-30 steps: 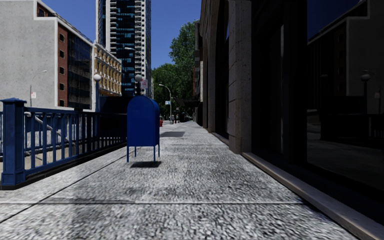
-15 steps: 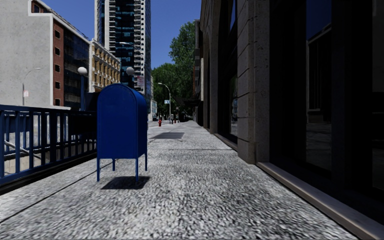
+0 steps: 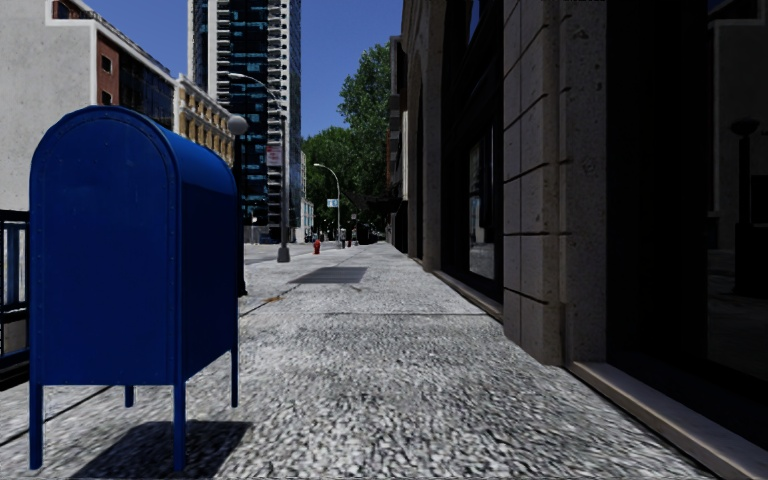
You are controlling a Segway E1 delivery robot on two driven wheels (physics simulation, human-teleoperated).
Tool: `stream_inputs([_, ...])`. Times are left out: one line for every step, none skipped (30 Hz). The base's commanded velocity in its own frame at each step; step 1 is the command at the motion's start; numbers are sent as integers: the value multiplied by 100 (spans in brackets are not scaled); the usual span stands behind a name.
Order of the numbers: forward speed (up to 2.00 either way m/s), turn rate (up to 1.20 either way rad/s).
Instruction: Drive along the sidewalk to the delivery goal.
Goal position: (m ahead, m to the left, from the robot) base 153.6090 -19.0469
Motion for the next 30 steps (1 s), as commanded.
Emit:
stream_inputs([200, 0])
stream_inputs([200, 0])
stream_inputs([200, 0])
stream_inputs([200, 0])
stream_inputs([200, 0])
stream_inputs([200, 0])
stream_inputs([200, 0])
stream_inputs([200, 0])
stream_inputs([200, 0])
stream_inputs([200, 0])
stream_inputs([200, 0])
stream_inputs([200, 0])
stream_inputs([200, 0])
stream_inputs([200, 0])
stream_inputs([200, 0])
stream_inputs([200, 0])
stream_inputs([200, 0])
stream_inputs([200, 0])
stream_inputs([200, 0])
stream_inputs([200, 0])
stream_inputs([200, 0])
stream_inputs([200, 0])
stream_inputs([200, 0])
stream_inputs([200, 0])
stream_inputs([200, 0])
stream_inputs([200, 0])
stream_inputs([200, 0])
stream_inputs([200, 0])
stream_inputs([200, 0])
stream_inputs([200, 0])
